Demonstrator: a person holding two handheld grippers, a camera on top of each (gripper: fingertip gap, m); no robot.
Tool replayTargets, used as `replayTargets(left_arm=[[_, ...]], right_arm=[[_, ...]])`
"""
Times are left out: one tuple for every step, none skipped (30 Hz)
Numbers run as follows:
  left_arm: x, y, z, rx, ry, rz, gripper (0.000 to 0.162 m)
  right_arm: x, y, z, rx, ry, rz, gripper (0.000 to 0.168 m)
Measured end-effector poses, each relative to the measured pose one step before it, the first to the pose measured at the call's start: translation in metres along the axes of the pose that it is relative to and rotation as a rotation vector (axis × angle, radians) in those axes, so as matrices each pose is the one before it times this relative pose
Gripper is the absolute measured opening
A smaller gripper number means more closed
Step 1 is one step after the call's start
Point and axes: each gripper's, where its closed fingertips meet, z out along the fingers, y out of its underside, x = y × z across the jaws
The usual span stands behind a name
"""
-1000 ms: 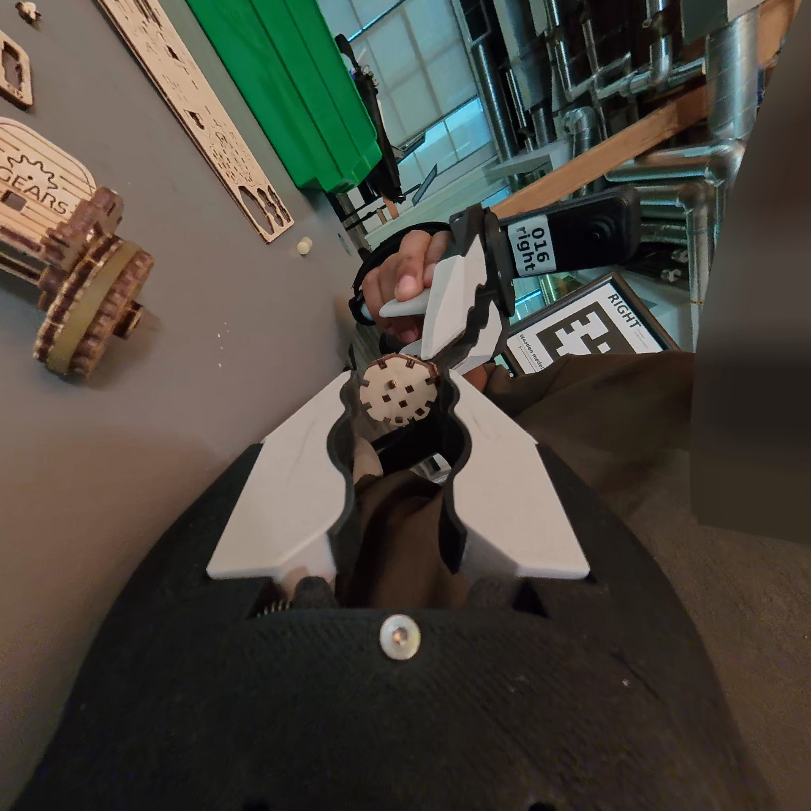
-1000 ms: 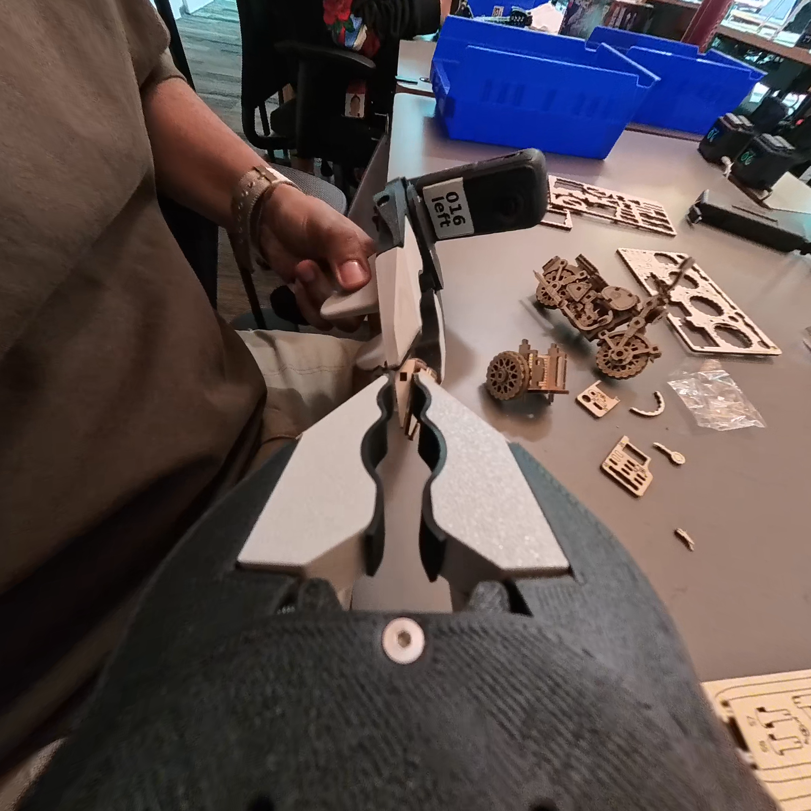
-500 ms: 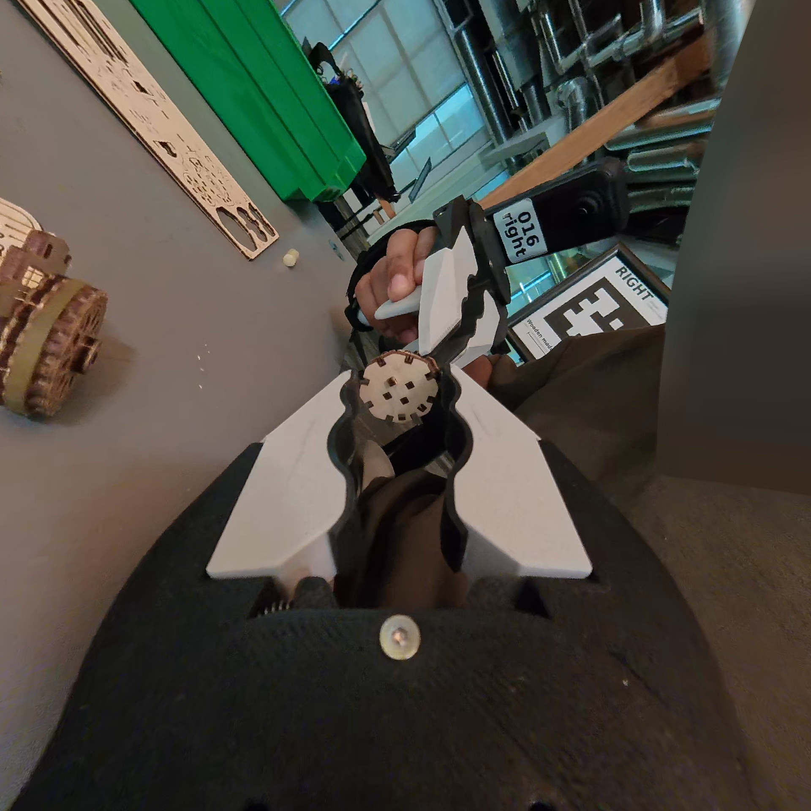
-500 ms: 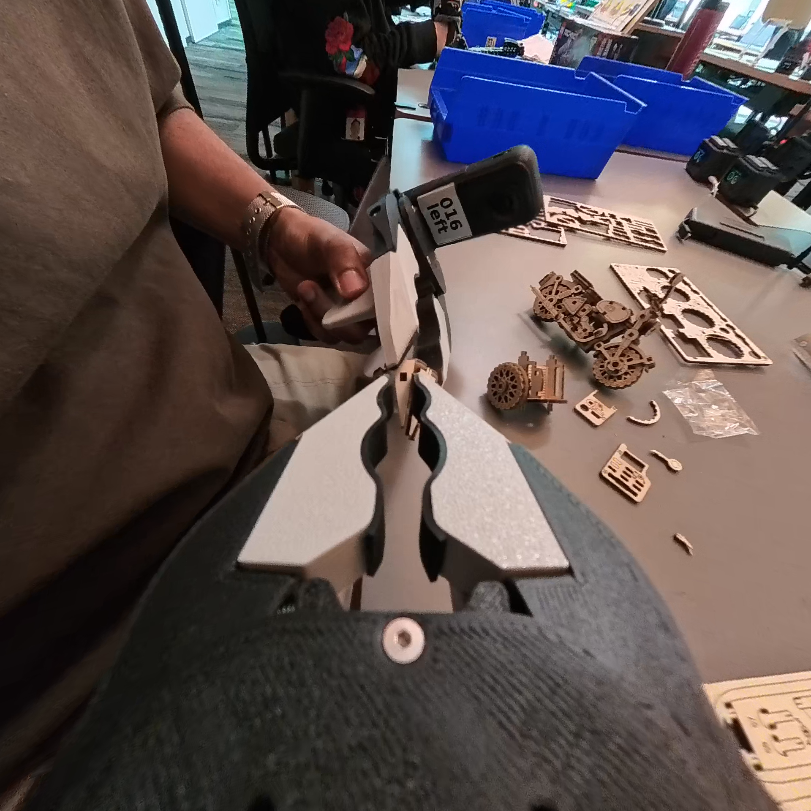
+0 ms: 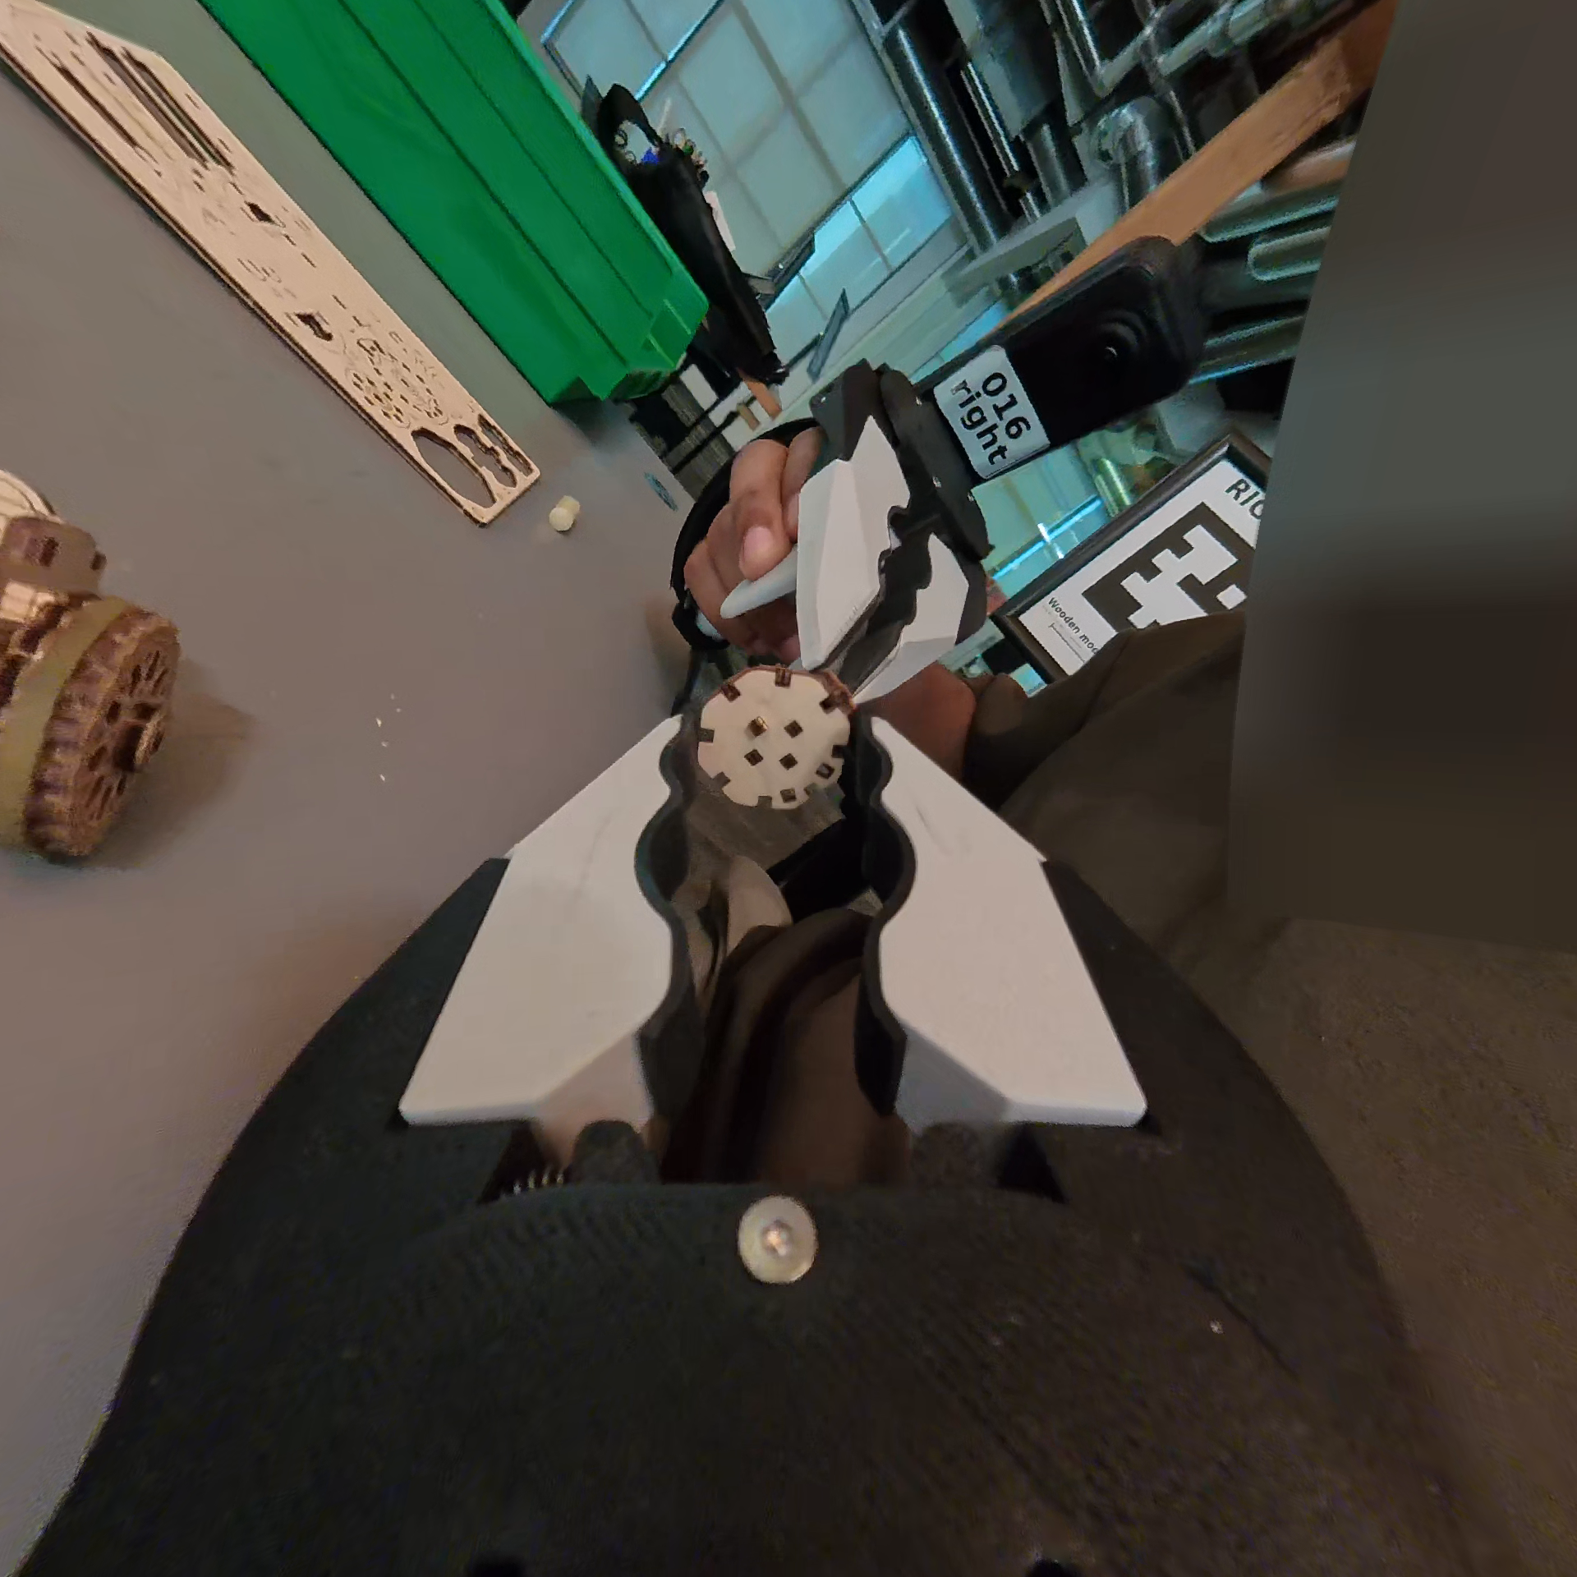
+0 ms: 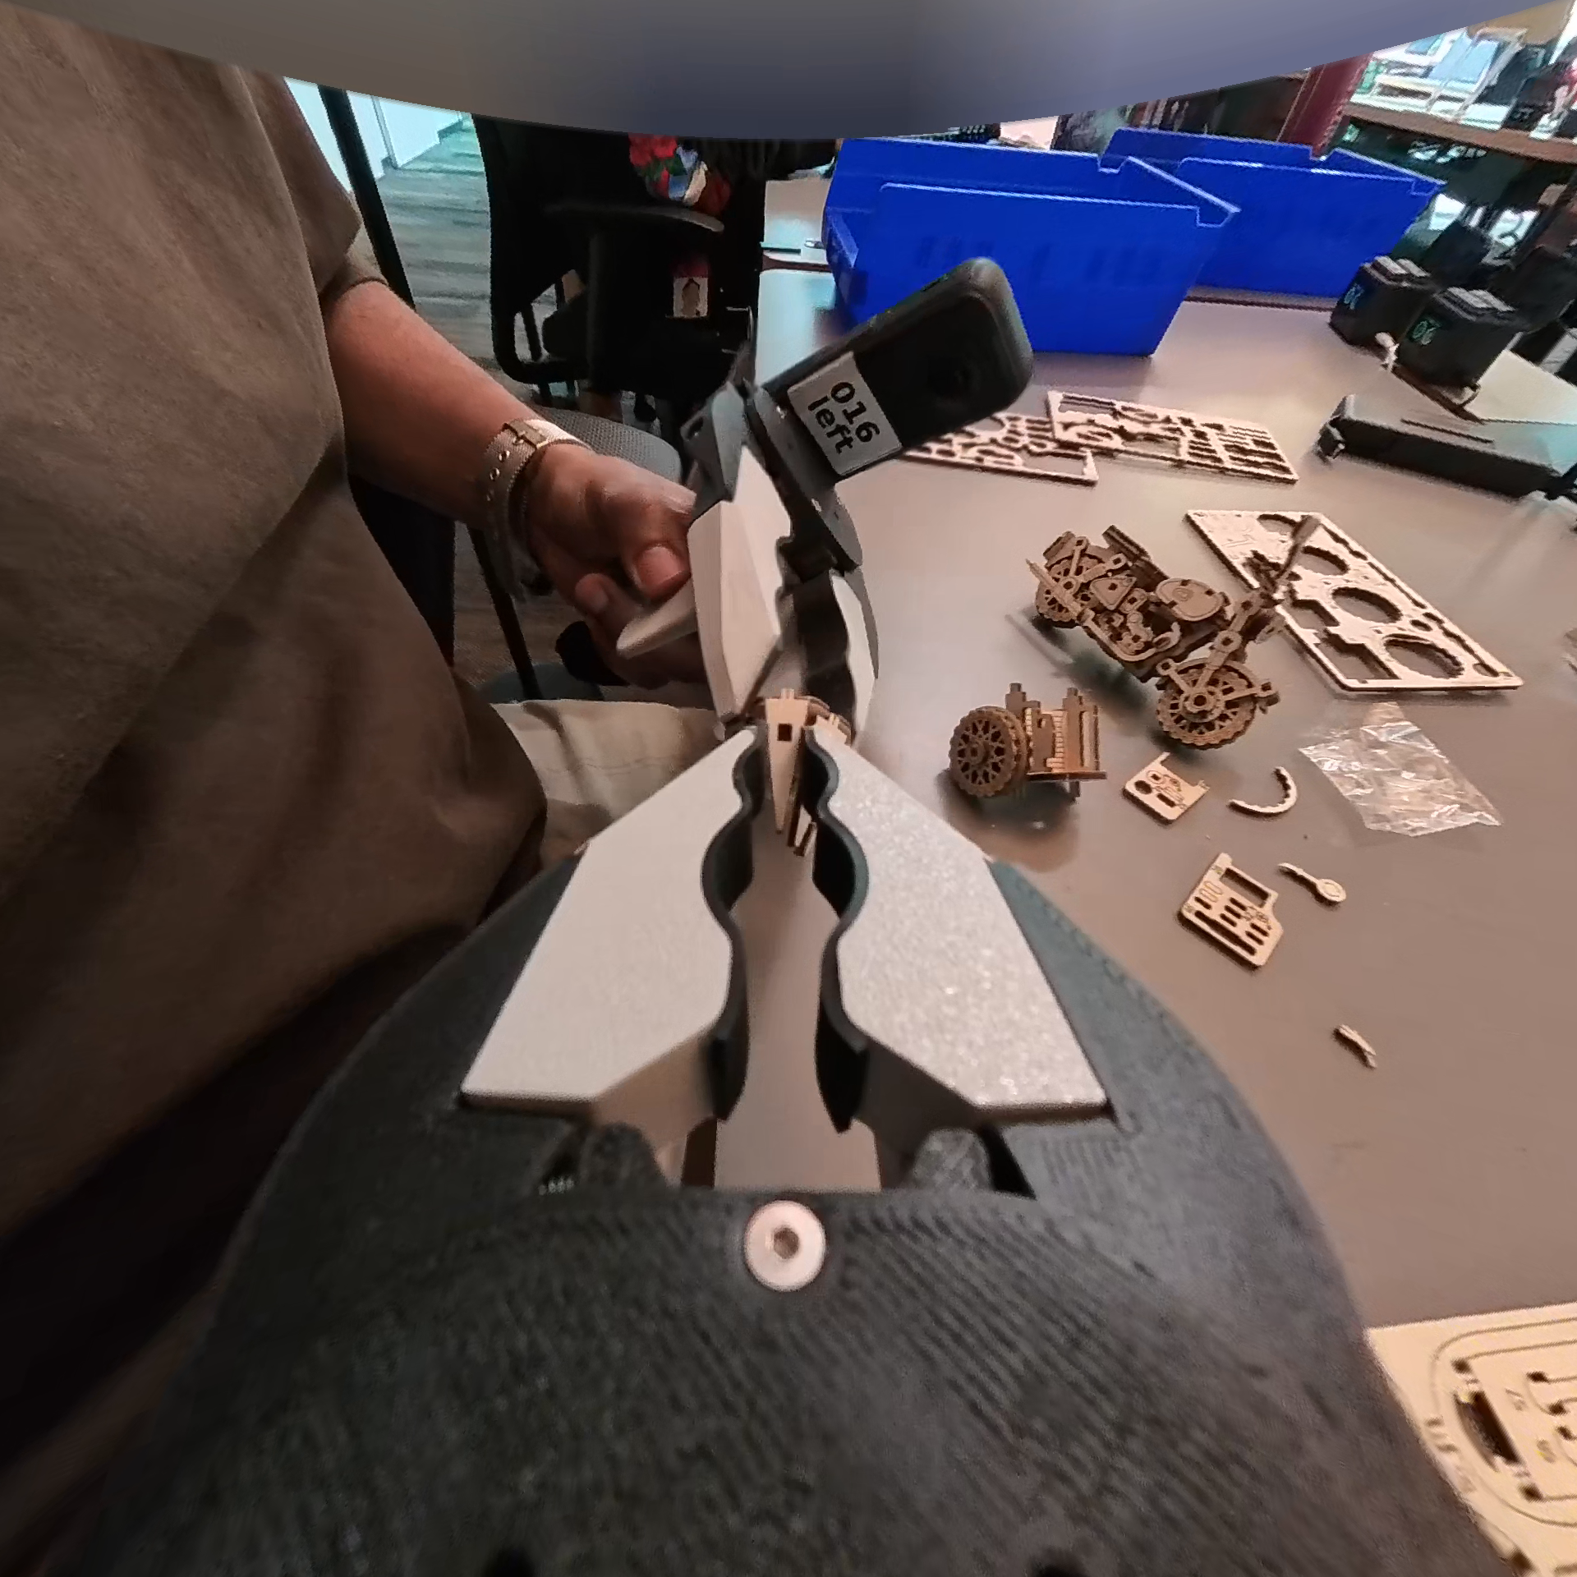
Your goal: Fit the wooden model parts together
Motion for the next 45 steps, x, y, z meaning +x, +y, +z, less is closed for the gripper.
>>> replayTargets(left_arm=[[0.00007,-0.00089,-0.00014,0.0031,-0.0097,0.017,0.032],[0.00027,-0.00019,0.00016,-0.0014,-0.0049,0.0113,0.032],[-0.00043,0.00041,0.0002,-0.0034,-0.006,0.0044,0.032],[-0.00038,0.00018,-0.00006,-0.0005,-0.0026,0.0016,0.033],[0.00005,0.00007,-0.00018,0.0006,0.0009,-0.0007,0.032],[0.00039,0.0001,-0.00014,0.0004,0.0028,0.0002,0.032],[-0.00001,0.00017,0.00004,-0.0003,0.0004,0.0006,0.032],[-0.00003,-0.00007,0.00004,0.0008,-0.0003,0.0021,0.032],[0.00015,-0.00012,0.0,0.0002,0.0002,0.0027,0.032],[0.00007,0.00034,0.00012,-0.0031,0.0,0.0034,0.032],[-0.0002,0.00003,-0.00005,-0.0001,-0.0025,0.0037,0.032],[-0.00012,-0.00029,-0.0001,0.0024,-0.0022,0.0036,0.032],[0.00014,-0.00005,-0.00001,0.0002,-0.0001,0.0013,0.032],[0.00015,-0.00008,-0.00004,0.0014,0.0016,-0.0012,0.032],[-0.00016,-0.00011,-0.00006,0.0006,0.0005,-0.0028,0.032],[0.00013,0.00019,0.00003,-0.0004,0.001,0.0,0.032],[0.00005,0.00037,0.00005,-0.0018,-0.0004,0.0017,0.032],[-0.00002,-0.00017,0.00005,0.0013,-0.0017,0.0028,0.032],[0.00021,-0.00011,-0.00001,0.0014,0.0007,0.0015,0.032],[0.00044,-0.00004,0.00017,0.0001,0.0035,-0.0014,0.032],[0.00024,-0.00032,-0.00005,0.0019,0.0025,-0.0028,0.032],[0.00013,0.00031,0.00021,-0.001,0.0014,-0.0008,0.032],[0.00037,0.00102,0.00059,-0.0049,0.0014,0.0014,0.032],[0.00033,0.0005,0.00052,-0.0016,-0.0003,0.0018,0.032],[-0.00002,-0.00067,-0.00019,0.0071,-0.0011,-0.0016,0.032],[0.00006,-0.00109,-0.00055,0.0083,0.004,-0.0088,0.032],[0.00019,-0.00056,-0.00044,0.003,0.0065,-0.0099,0.032],[-0.00017,-0.00014,-0.0002,0.0006,0.0009,-0.002,0.032],[-0.0002,0.00022,-0.00001,-0.0024,-0.0047,0.0071,0.032],[-0.00017,0.00059,0.00035,-0.0058,-0.0065,0.011,0.032],[0.00001,0.00025,0.00018,-0.003,-0.0054,0.0098,0.032],[-0.00001,-0.00029,0.00001,0.0007,-0.0027,0.0039,0.032],[0.00007,0.00021,0.00008,-0.0009,0.0005,-0.001,0.032],[-0.00027,0.00065,0.00017,-0.0033,0.0004,-0.0046,0.032],[-0.00054,0.00039,-0.00003,-0.0009,-0.0013,-0.005,0.032],[-0.00018,0.00019,0.00009,-0.0001,0.0004,-0.0038,0.032],[0.0002,0.00007,0.00015,0.0005,0.0037,-0.0051,0.032],[0.0005,-0.00046,0.00011,0.0037,0.0057,-0.0082,0.032],[0.00046,-0.00054,0.00014,0.0048,0.0074,-0.0106,0.032],[0.00043,-0.00054,0.00012,0.0057,0.0085,-0.0119,0.032],[0.00101,-0.00077,0.00008,0.0078,0.0117,-0.0127,0.034],[0.00196,-0.00003,0.00023,0.0036,0.0186,-0.0127,0.041],[0.0012,0.00038,0.00038,0.001,0.0143,-0.0121,0.045],[0.00214,0.00067,0.00029,0.0011,0.0185,-0.0031,0.05],[0.00071,0.00071,0.0005,0.001,0.0065,-0.0049,0.051]], right_arm=[[0.00025,-0.00081,-0.00082,0.0069,-0.0027,0.0072,0.005],[-0.00001,-0.00015,-0.00048,0.0027,-0.0019,0.0043,0.005],[-0.0001,0.00051,-0.00003,-0.0016,-0.0003,0.0005,0.005],[-0.00012,0.00039,0.00004,-0.0018,0.0009,-0.0015,0.005],[-0.00017,0.0001,0.00015,-0.0004,-0.0001,0.0004,0.005],[-0.00027,-0.00024,0.00009,0.0,-0.0008,0.0007,0.005],[-0.00012,0.00003,-0.00007,-0.001,0.0006,-0.001,0.005],[0.00011,-0.00005,0.00002,-0.0006,0.0017,-0.001,0.005],[0.00004,-0.00015,-0.00006,0.0005,0.001,0.0002,0.005],[-0.00004,-0.00009,-0.00003,0.0,0.0003,0.0012,0.005],[0.00015,0.00011,-0.00001,-0.0008,0.0007,0.0023,0.005],[0.0002,-0.00015,0.00004,0.0004,0.001,0.0024,0.005],[0.00013,-0.00024,0.00008,0.001,0.0005,0.0022,0.005],[0.00012,-0.00009,0.00004,0.0007,0.0003,0.0008,0.005],[0.00002,0.00008,0.00004,0.0001,0.0003,0.0002,0.005],[-0.00021,0.00005,0.0,0.0004,-0.0008,0.0001,0.005],[-0.00015,0.00005,0.00005,0.0003,-0.0008,0.0004,0.005],[-0.00002,-0.00008,-0.00001,0.0007,0.0004,0.0,0.005],[-0.00002,-0.00031,-0.00016,0.0021,-0.0004,0.0011,0.005],[-0.00001,-0.00039,-0.00014,0.0029,-0.0013,0.0031,0.005],[0.00011,-0.00038,-0.00008,0.0027,0.0,0.0031,0.005],[0.00048,-0.00026,-0.00002,0.0023,0.0017,0.0023,0.005],[-0.00013,-0.00029,0.0,0.0015,-0.0008,0.0012,0.005],[-0.00021,-0.00024,0.00003,0.0002,-0.0011,-0.0001,0.005],[-0.00032,0.0002,-0.00013,-0.0023,-0.0002,-0.0038,0.005],[-0.00032,0.00019,-0.00013,-0.0033,0.0006,-0.0069,0.005],[-0.00029,0.00018,0.00002,-0.0018,0.0013,-0.0042,0.005],[-0.00004,0.00019,0.00017,-0.0013,0.0014,-0.0013,0.005],[-0.00024,0.00038,-0.00006,-0.0023,-0.0015,-0.0005,0.005],[-0.00017,0.0004,-0.00014,-0.0011,-0.0037,0.0019,0.005],[-0.00009,0.00022,-0.00019,0.0007,-0.0044,0.0049,0.005],[-0.00017,0.00014,-0.00022,0.0005,-0.0041,0.0049,0.005],[-0.00027,0.00026,0.00004,-0.0013,-0.0029,0.0022,0.005],[-0.0003,0.00059,0.00014,-0.0046,-0.0013,-0.0014,0.005],[-0.00005,0.0008,0.00014,-0.0055,0.0014,-0.0038,0.005],[-0.00015,0.00032,0.00007,-0.0022,0.0016,-0.0025,0.005],[-0.00002,-0.00017,-0.00002,0.0014,0.0009,-0.0001,0.005],[0.0,-0.00057,-0.00016,0.0035,0.0005,0.0016,0.005],[0.0001,-0.00062,-0.00022,0.0033,0.0,0.0011,0.005],[0.00003,-0.00053,-0.00009,0.0021,-0.0005,0.0004,0.005],[-0.00027,-0.00006,0.00014,-0.0008,-0.0012,-0.0011,0.005],[-0.00027,0.00026,0.00058,-0.0031,0.0014,-0.0041,0.005],[-0.00038,0.00034,0.00063,-0.0041,0.0028,-0.0066,0.005],[-0.00054,0.00038,0.00089,-0.0053,0.0015,-0.0071,0.005],[-0.00067,-0.00006,0.0007,-0.0029,0.0006,-0.0055,0.005]])
